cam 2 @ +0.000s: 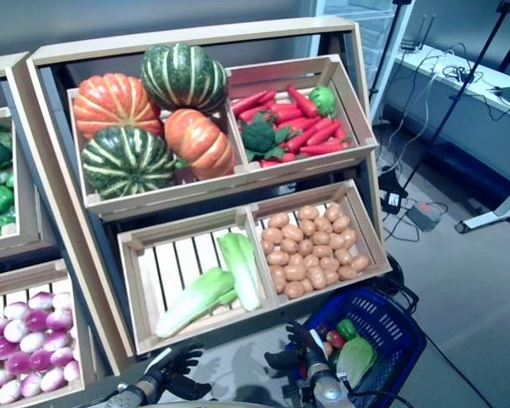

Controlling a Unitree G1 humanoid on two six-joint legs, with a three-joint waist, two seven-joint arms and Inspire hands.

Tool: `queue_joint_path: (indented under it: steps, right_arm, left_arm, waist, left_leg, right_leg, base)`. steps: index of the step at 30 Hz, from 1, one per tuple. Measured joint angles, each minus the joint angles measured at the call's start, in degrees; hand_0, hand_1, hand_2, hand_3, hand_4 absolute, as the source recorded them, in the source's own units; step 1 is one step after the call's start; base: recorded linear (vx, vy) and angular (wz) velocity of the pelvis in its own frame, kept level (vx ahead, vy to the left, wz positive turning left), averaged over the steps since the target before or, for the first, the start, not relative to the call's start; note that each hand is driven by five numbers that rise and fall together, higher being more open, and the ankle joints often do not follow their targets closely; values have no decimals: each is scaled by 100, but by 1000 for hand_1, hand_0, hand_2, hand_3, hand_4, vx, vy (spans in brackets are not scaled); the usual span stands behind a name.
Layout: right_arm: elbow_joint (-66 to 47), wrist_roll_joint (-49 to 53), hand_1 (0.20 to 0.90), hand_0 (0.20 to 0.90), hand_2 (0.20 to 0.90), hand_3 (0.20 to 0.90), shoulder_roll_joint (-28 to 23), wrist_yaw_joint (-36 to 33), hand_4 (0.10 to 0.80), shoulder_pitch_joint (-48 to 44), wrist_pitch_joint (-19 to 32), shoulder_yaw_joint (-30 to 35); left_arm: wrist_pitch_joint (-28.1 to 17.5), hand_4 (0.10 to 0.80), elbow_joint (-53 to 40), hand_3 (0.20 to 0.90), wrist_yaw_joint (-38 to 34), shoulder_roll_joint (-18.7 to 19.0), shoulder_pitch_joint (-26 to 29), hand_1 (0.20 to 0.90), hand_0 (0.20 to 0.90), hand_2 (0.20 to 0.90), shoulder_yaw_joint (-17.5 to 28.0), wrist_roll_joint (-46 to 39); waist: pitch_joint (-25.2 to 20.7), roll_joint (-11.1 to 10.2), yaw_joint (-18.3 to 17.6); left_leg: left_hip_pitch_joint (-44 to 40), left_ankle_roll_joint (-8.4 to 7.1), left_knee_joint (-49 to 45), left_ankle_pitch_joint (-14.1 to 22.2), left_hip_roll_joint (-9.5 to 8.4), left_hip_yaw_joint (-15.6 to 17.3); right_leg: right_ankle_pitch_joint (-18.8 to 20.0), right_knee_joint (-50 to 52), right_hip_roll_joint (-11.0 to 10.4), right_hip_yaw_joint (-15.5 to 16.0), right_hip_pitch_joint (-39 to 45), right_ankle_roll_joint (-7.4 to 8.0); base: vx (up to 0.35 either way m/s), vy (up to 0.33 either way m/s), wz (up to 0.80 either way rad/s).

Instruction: Put vegetables into the basket

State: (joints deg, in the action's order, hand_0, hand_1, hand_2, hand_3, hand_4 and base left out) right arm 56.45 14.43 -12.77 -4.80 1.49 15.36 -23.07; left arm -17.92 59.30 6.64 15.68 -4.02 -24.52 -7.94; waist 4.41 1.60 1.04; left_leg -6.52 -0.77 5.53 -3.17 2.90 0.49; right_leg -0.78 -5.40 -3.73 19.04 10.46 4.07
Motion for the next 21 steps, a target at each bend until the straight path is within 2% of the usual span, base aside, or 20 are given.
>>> queue_joint_path:
  steps: [21]
  right_arm:
    - [1,192,900,900,900,900,-1,123,800,4,0,0]
  left_arm:
    - [-40,800,-27,900,-237,59,56,900,900,900,-227,163]
  waist:
    - [-31,13,-8]
  left_leg:
    - [94,-2,0,0,1,16]
  right_leg:
    - [-9,0,1,-14,-101,-1]
  base:
    - [0,0,0]
